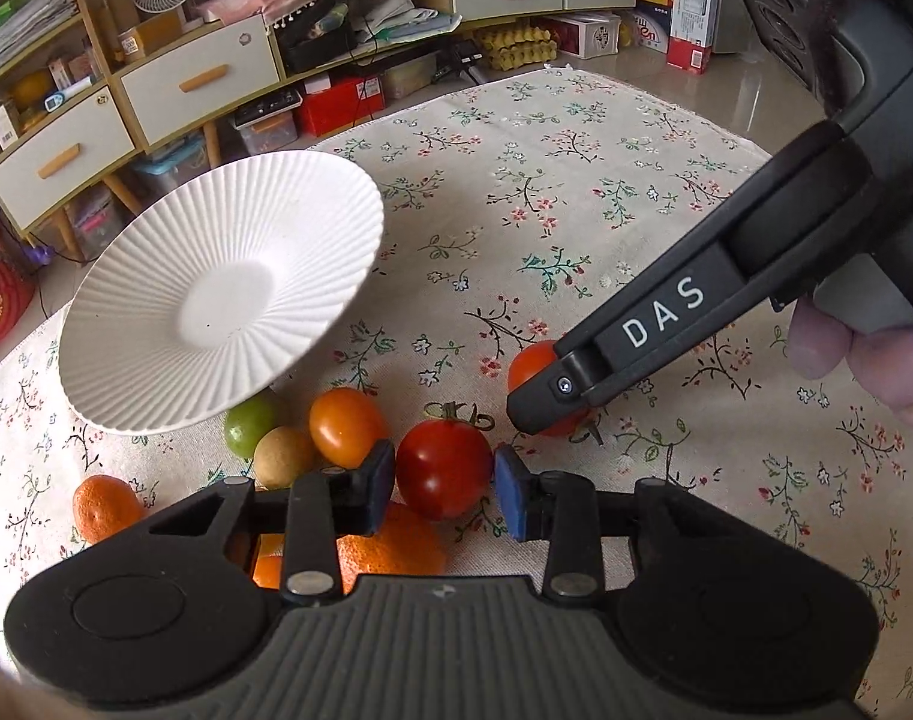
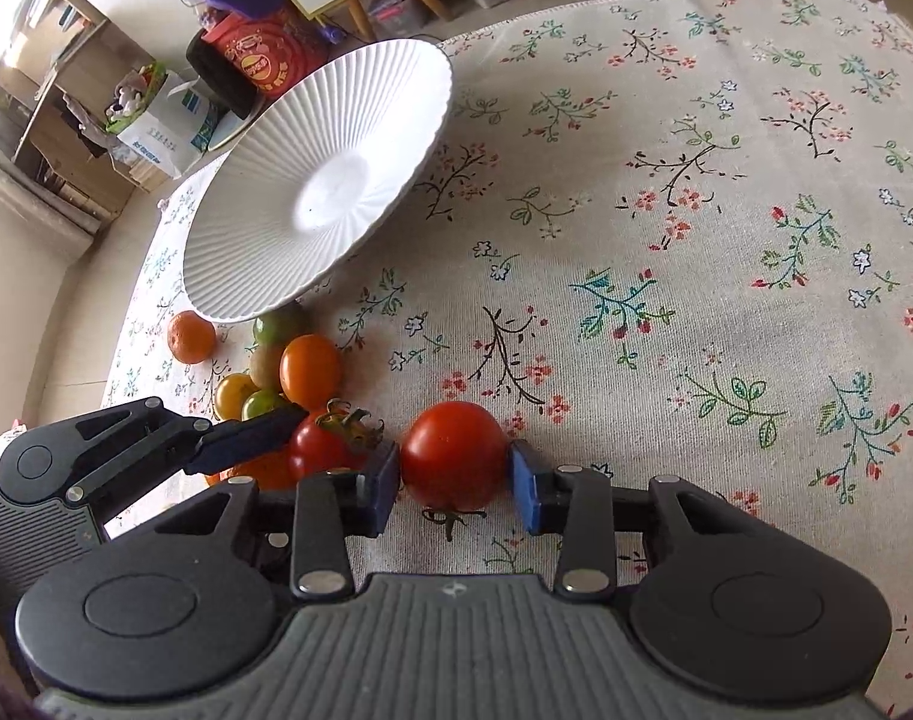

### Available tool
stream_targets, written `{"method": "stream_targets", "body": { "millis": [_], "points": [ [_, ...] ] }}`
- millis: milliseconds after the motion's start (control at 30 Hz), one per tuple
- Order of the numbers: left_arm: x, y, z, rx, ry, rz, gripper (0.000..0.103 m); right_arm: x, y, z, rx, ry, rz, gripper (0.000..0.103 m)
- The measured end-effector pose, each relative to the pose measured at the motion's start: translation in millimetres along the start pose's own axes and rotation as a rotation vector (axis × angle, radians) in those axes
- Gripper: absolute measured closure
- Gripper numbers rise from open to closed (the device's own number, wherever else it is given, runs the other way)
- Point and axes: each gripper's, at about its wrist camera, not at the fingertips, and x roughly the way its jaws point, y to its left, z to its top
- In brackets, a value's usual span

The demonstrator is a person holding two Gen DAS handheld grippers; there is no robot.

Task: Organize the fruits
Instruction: 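Carry the red tomato into the white bowl and open the right gripper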

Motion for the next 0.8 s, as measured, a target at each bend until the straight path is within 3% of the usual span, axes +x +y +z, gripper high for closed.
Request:
{"method": "stream_targets", "body": {
  "millis": [233,467,800],
  "points": [
    [-10,1,1,-0.052,-0.025,-0.034,0.076,-7,6,3,0.002,-0.034,-0.026,0.068],
    [-26,23,1,-0.191,-0.059,-0.114,0.076,-19,11,9,0.016,-0.083,-0.033,0.068],
    [-54,49,9,-0.296,-0.139,-0.077,0.076,-33,26,16,0.029,-0.136,-0.010,0.068]
  ]
}}
